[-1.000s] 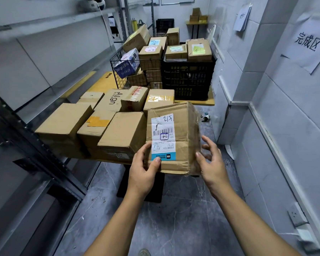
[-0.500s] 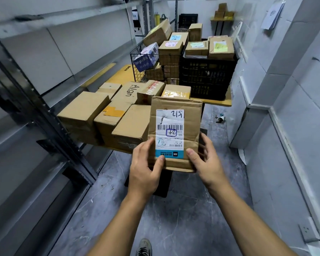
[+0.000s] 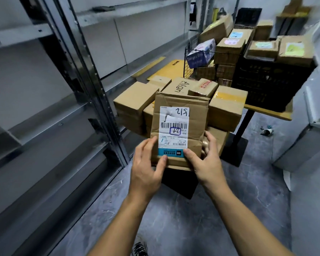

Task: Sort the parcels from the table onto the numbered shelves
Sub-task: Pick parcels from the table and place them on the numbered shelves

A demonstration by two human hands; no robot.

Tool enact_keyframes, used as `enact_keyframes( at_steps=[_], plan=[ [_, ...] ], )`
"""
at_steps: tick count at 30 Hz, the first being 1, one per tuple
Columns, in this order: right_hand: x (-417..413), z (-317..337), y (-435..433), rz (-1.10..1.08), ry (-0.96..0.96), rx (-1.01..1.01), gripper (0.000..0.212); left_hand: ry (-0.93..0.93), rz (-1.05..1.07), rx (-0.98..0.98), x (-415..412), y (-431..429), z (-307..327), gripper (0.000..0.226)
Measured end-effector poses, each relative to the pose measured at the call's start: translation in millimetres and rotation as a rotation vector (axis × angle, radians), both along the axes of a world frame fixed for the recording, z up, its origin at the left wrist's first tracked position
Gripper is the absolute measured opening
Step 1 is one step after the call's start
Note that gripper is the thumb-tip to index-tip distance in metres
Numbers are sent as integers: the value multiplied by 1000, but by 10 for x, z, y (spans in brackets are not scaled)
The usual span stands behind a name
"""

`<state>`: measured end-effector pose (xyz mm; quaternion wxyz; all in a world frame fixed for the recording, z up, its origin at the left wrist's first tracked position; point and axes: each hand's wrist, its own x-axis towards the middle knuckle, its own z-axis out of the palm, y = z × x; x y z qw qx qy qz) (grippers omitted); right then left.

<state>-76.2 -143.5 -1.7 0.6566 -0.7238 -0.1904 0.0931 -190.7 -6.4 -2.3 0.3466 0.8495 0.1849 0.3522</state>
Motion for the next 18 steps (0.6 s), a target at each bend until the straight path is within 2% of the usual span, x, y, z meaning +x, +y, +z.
enact_keyframes(
  at_steps=[6,12,15,18],
  plan=[
    [-36,65,837,98,37,44,75,-16,57,-15,-191,717,84,55],
    [-145,244,1861,200,-7,95,67,-1,186,50,-569,1689,293,52],
    [-226,318,2299,266,-11,113,66,86,286,133,-869,2108,402,49],
    [-333,348,2649,362,-4,130,66,272,418,262,-1249,2386,523,48]
  ],
)
